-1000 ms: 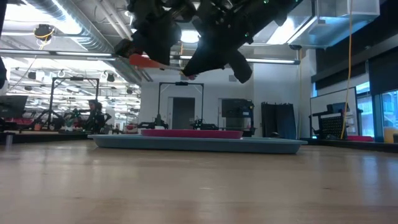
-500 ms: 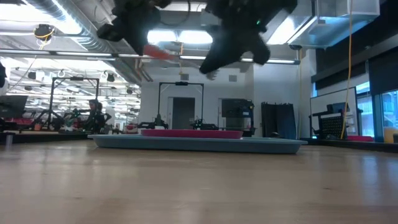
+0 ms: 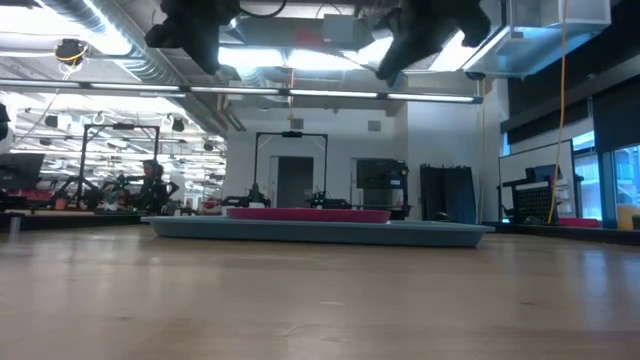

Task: Pick and place plate/cup/fork/spoon on tray
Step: Put the orange fork on the blue serving tray at the right of the orange spoon

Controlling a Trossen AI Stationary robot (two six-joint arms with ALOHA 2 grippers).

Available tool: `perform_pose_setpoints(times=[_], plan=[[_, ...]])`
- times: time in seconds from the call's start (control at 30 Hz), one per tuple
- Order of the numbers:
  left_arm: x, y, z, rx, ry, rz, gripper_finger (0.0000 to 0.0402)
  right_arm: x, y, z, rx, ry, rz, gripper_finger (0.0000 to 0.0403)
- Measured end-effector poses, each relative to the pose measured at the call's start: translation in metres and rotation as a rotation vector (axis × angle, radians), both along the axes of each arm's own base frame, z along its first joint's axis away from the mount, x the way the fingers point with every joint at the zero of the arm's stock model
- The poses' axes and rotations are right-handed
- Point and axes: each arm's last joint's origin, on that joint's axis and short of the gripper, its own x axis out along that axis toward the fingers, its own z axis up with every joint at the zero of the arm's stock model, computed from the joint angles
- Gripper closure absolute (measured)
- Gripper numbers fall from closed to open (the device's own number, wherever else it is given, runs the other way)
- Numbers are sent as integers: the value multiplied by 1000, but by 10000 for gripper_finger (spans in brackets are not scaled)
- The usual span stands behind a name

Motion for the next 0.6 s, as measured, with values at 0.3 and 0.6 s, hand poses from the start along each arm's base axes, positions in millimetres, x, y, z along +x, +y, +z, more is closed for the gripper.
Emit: perform_pose_setpoints(times=[0.3, 0.6], plan=[[-3, 9, 1, 43, 13, -39, 360, -1, -4, -38, -60, 5, -36, 403], [-6, 22, 1, 13, -6, 65, 360, -20, -20, -66, 157, 81, -5, 403]])
